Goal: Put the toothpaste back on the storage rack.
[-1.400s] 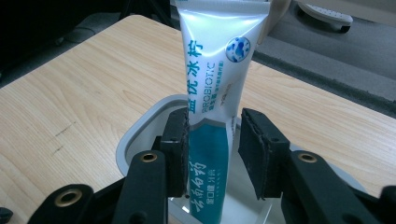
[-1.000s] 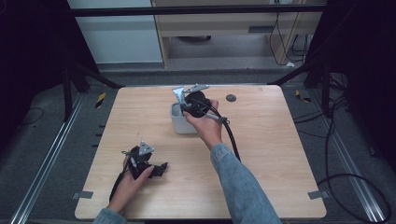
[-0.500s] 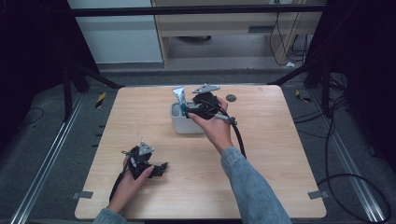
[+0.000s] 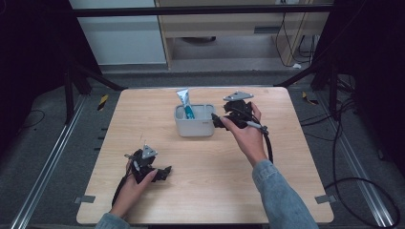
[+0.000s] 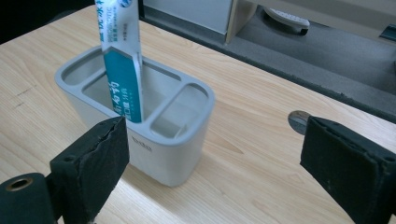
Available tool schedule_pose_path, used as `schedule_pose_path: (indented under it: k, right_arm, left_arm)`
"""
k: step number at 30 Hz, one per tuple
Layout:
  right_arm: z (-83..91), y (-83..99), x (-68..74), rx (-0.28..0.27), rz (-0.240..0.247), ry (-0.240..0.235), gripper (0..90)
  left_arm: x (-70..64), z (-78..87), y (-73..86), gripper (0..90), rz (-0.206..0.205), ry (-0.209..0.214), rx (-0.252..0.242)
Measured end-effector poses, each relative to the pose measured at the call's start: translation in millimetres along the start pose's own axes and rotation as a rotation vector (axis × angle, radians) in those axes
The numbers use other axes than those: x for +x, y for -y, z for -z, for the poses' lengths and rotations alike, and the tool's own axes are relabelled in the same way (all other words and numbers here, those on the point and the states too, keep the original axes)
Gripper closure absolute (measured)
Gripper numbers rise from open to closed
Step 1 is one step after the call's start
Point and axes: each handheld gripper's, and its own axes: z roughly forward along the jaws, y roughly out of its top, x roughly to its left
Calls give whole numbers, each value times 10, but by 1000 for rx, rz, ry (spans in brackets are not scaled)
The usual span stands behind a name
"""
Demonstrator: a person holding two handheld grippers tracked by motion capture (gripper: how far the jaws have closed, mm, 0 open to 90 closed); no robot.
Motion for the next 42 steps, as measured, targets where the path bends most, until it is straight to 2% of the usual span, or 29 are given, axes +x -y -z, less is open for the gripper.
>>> schedule_pose_path:
  k: [1,6,8,9,10,25,35,37,38,40,42]
  right_arm:
    - [47,56,-59,1,-3,-1,79]
    - [121,181,-165,19,3,7,83]
    - [155,287,-245,41,9,34,107]
    - [155,287,-245,41,9,34,107]
    - [167,372,-299,47,5,40,112]
    - [154,894,-524,125,-10,73,110]
    - [110,1251,-639,183,-42,85,120]
    - [107,1311,-681,180,-69,83,121]
    - [105,1374,-743,185,-83,97,121]
    - [105,1401,-773,197,-86,105,120]
    - [117,1463,-833,186,-114,118,126]
  left_arm:
    - [0,0,0,0,0,0,0]
    - [-1,0,0,0,1,0,0]
    - [-1,0,0,0,1,0,0]
    - [-1,0,0,0,1,0,0]
    - [-1,0,0,0,1,0,0]
    - [-1,0,0,0,1,0,0]
    - [-1,1,0,0,1,-1,1]
    - [-1,1,0,0,1,-1,1]
    - [-1,1,0,0,1,-1,1]
    - [-1,1,0,0,1,-1,1]
    - [-1,1,0,0,1,-1,1]
